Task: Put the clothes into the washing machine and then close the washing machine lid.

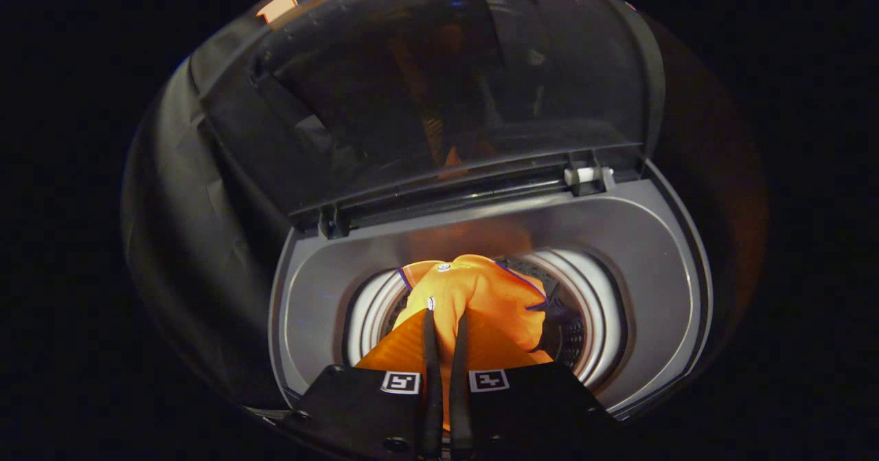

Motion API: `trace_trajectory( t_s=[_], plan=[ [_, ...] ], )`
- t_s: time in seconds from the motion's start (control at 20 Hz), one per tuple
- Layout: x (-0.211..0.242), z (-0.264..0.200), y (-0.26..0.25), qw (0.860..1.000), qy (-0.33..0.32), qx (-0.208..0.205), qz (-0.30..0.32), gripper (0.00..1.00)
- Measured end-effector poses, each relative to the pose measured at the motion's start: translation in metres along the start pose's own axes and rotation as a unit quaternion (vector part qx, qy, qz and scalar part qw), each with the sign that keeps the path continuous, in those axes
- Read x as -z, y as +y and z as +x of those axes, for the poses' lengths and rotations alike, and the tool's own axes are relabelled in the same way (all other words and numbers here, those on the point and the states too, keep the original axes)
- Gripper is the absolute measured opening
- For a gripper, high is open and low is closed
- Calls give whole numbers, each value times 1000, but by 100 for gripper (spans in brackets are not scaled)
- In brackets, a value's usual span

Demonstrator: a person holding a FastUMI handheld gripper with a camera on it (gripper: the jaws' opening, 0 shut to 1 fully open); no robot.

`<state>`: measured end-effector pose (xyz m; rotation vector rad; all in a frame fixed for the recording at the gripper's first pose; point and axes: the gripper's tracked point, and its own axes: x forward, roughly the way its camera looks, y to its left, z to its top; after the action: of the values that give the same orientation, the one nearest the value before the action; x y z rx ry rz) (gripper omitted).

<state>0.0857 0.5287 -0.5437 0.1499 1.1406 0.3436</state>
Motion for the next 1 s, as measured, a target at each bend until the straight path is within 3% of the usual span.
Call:
trace_trajectory(
  t_s=[0.25, 1.0],
  plan=[
    [15, 23, 1, 999, 41, 7, -4, 12],
    [17, 36, -12, 998, 56, 27, 7, 13]
  ],
)
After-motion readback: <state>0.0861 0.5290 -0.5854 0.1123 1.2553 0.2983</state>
